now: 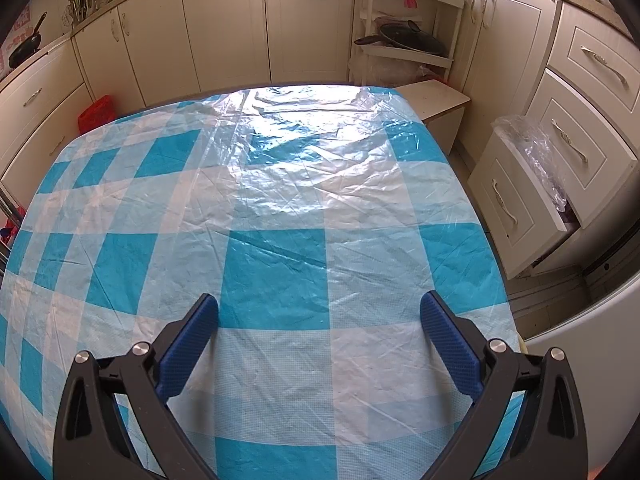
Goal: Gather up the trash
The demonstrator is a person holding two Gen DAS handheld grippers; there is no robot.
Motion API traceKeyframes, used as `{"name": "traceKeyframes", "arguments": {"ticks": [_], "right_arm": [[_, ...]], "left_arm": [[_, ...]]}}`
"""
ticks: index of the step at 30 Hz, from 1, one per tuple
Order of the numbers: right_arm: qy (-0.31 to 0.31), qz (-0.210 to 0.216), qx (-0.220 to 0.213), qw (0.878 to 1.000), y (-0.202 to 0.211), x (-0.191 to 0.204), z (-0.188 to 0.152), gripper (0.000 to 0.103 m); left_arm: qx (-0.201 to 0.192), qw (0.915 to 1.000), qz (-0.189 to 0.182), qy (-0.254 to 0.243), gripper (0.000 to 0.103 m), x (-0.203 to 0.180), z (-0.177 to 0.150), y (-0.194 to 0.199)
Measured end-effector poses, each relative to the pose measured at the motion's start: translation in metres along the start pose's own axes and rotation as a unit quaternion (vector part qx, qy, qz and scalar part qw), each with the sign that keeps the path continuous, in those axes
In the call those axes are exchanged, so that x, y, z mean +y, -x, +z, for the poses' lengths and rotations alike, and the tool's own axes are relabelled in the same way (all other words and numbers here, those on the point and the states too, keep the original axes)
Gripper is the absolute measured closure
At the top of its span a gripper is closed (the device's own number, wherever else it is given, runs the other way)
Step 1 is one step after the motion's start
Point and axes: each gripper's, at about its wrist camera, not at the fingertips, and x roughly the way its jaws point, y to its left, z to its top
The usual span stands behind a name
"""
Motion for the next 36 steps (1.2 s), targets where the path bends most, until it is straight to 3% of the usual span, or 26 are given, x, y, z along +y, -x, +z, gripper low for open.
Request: {"name": "traceKeyframes", "arguments": {"ticks": [24, 36], "right_arm": [[0.000, 0.000, 0.000, 1.000, 0.000, 0.000, 0.000, 0.007], [0.000, 0.000, 0.000, 1.000, 0.000, 0.000, 0.000, 0.007]], "left_arm": [[0.058, 0.9979, 0.019, -0.021, 0.008, -0.020, 0.005, -0.056], [0.022, 0.9996, -0.004, -0.018, 0.008, -0.019, 0.000, -0.012]]}}
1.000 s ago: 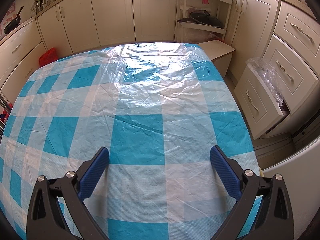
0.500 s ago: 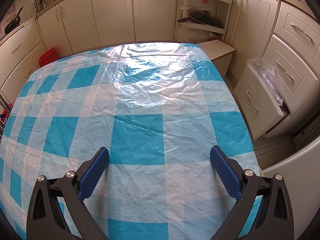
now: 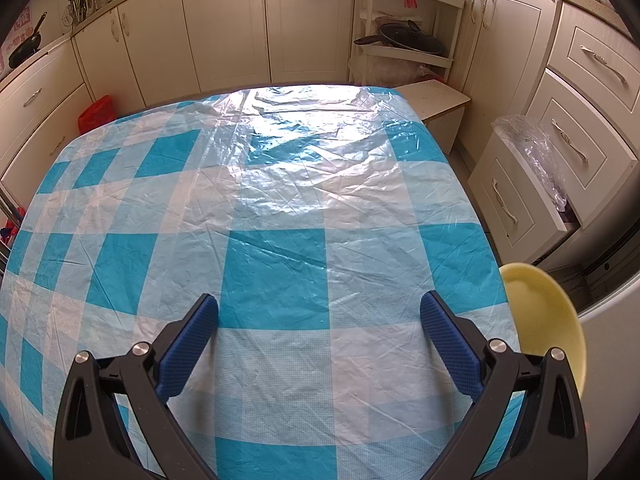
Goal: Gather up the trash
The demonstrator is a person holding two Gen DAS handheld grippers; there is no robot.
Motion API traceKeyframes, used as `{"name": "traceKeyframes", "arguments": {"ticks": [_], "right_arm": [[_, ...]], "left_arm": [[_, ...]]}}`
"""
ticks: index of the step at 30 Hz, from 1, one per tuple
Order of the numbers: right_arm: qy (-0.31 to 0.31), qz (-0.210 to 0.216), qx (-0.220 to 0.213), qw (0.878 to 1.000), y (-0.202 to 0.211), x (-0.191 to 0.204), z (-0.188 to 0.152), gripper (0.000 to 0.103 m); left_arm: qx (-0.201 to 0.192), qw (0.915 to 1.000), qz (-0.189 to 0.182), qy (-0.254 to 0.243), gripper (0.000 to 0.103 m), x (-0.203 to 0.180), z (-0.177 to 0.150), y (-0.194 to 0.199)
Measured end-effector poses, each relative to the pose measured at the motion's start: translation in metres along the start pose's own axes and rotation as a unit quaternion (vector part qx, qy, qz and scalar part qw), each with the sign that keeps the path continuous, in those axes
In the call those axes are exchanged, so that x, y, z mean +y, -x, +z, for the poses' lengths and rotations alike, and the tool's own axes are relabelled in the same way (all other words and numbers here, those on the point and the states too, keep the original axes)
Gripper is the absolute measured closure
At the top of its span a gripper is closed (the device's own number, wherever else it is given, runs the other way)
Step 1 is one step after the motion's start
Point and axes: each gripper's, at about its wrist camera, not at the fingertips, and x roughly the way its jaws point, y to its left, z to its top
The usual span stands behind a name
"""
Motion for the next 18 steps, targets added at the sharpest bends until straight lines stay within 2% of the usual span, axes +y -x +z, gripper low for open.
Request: {"name": "traceKeyframes", "arguments": {"ticks": [10, 18], "right_arm": [[0.000, 0.000, 0.000, 1.000, 0.000, 0.000, 0.000, 0.007], [0.000, 0.000, 0.000, 1.000, 0.000, 0.000, 0.000, 0.007]], "left_arm": [[-0.052, 0.9982, -0.029, -0.003, 0.008, 0.002, -0.021, 0.068], [-0.083, 0.9959, -0.036, 0.009, 0.008, 0.021, -0.038, 0.107]]}}
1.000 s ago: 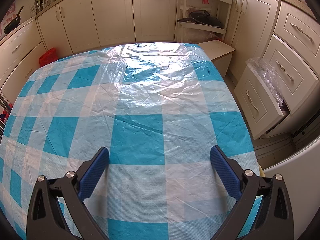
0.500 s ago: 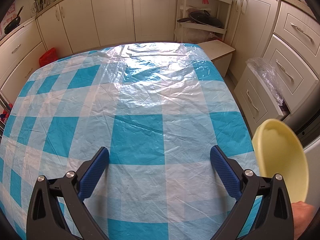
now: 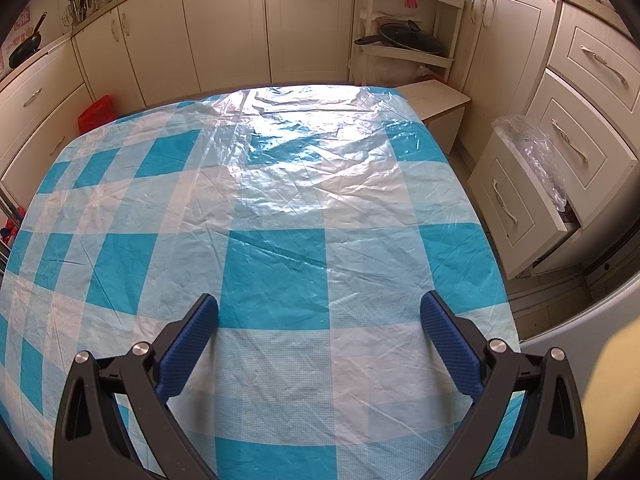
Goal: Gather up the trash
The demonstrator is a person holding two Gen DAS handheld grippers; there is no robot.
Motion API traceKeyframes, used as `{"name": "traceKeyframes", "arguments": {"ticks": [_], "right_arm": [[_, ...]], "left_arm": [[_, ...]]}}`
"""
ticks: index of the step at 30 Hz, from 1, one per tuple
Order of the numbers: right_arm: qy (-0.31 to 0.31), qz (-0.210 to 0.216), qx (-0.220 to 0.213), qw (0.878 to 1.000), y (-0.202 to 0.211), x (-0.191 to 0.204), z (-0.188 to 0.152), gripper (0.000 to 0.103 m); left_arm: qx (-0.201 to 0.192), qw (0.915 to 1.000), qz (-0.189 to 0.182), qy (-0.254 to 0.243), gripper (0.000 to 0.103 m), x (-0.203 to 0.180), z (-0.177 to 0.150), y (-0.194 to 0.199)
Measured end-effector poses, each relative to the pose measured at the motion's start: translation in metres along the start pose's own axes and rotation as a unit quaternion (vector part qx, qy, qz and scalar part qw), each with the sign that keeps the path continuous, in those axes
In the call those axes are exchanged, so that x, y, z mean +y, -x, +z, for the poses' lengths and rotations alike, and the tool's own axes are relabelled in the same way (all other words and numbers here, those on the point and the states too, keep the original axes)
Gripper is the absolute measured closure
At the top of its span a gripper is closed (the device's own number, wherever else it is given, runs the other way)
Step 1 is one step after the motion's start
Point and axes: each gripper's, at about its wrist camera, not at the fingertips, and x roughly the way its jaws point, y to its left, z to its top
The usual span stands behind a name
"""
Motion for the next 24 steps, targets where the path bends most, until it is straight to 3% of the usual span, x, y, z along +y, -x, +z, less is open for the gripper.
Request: {"name": "traceKeyframes", "arguments": {"ticks": [9, 15, 24], "right_arm": [[0.000, 0.000, 0.000, 1.000, 0.000, 0.000, 0.000, 0.007], [0.000, 0.000, 0.000, 1.000, 0.000, 0.000, 0.000, 0.007], [0.000, 0.000, 0.000, 1.000, 0.000, 0.000, 0.000, 0.007]], "left_arm": [[-0.025, 0.9992, 0.013, 0.027, 0.008, 0.039, -0.010, 0.032], [-0.030, 0.9952, 0.061, 0.071, 0.008, 0.094, -0.020, 0.043], [-0.057, 0.9800, 0.136, 0.134, 0.008, 0.174, -0.023, 0.073]]}}
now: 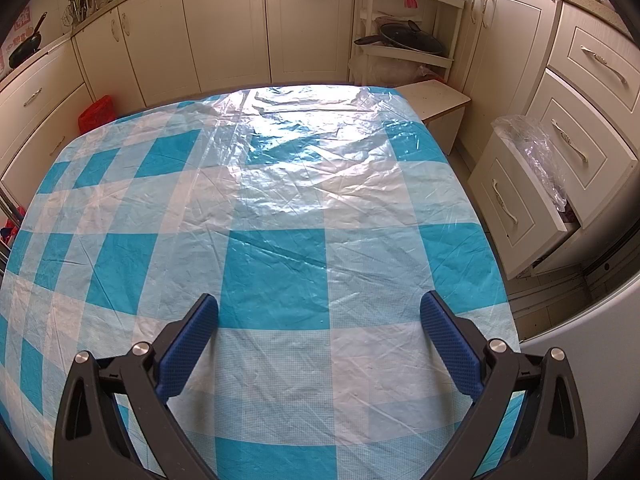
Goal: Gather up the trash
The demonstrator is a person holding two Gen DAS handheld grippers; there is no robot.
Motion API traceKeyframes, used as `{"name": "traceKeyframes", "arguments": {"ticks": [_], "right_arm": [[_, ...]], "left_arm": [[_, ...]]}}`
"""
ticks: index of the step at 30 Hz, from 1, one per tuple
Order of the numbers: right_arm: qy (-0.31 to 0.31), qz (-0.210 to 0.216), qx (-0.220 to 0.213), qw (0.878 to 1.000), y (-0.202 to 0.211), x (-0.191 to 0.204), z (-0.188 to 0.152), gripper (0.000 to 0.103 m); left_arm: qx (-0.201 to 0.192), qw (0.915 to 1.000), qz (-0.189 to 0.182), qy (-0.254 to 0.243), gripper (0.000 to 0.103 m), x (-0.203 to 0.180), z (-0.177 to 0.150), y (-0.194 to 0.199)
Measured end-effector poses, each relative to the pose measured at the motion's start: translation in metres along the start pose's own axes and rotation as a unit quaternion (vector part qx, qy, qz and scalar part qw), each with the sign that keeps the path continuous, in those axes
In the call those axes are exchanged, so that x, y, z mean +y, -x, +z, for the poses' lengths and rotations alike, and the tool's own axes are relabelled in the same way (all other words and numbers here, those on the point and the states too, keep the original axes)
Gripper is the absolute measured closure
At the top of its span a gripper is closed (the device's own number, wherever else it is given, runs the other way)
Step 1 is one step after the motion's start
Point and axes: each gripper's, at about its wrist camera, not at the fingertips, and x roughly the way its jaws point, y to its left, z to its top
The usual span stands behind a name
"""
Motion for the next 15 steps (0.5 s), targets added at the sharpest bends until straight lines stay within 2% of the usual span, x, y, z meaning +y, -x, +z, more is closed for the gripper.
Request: {"name": "traceKeyframes", "arguments": {"ticks": [8, 15], "right_arm": [[0.000, 0.000, 0.000, 1.000, 0.000, 0.000, 0.000, 0.007], [0.000, 0.000, 0.000, 1.000, 0.000, 0.000, 0.000, 0.007]], "left_arm": [[0.004, 0.9990, 0.041, 0.019, 0.008, 0.030, 0.005, -0.009], [0.018, 0.9993, 0.033, 0.006, 0.008, 0.019, 0.007, -0.022]]}}
